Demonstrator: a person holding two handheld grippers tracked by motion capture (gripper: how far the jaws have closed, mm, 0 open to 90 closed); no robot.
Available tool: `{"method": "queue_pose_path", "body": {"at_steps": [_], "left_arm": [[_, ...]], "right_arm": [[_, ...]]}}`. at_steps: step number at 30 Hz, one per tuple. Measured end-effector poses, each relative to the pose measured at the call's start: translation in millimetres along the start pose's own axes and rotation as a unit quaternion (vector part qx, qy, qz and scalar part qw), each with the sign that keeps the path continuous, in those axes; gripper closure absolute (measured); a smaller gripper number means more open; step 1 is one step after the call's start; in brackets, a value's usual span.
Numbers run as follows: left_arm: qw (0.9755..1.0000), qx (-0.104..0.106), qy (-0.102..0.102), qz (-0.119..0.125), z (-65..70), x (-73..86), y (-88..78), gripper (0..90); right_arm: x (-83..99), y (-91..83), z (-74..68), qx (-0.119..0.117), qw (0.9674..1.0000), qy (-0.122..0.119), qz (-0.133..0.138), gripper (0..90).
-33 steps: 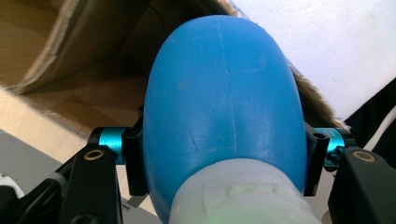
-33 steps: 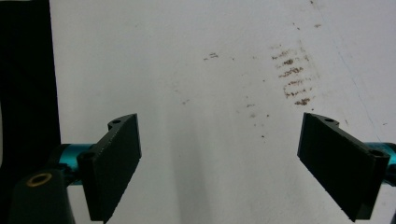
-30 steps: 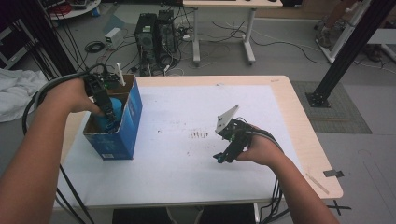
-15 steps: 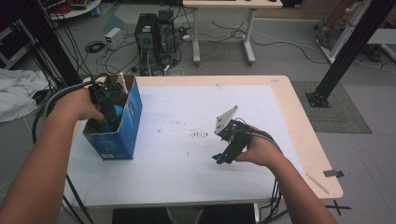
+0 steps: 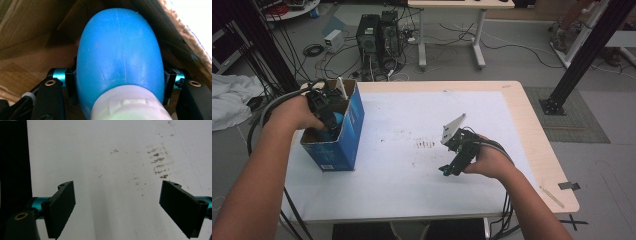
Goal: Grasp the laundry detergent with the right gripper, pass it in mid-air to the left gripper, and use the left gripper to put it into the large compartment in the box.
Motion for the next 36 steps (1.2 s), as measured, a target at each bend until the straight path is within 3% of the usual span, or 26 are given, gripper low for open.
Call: {"method": "queue_pose_path", "body": {"at_steps": [14, 29, 36], "left_arm": [[0.9999, 0.001, 0.009, -0.007, -1.5, 2.8, -1.1, 30.9], [0.9999, 0.002, 0.012, 0.000, 0.7, 5.4, -9.5, 30.8], [0.9995, -0.004, 0.031, 0.001, 6.9, 6.3, -21.8, 29.5]], "right_arm": [[0.7, -2.1, 1.4, 0.002, 1.0000, 0.006, 0.002, 12.7], [-1.3, 0.3, 1.4, 0.002, 1.0000, 0.002, 0.003, 12.7], [-0.4, -0.9, 1.0, 0.002, 1.0000, 0.005, 0.008, 12.7]]}}
Point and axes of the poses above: each handheld gripper's, and its own axes: y roughly forward along the jaws, x roughly out of its underside, z roughly to its right, the point moved 5 cm from there along y, roughly forward along the jaws, and after that the axes turned 11 degrees about y, right-handed, at the moved point
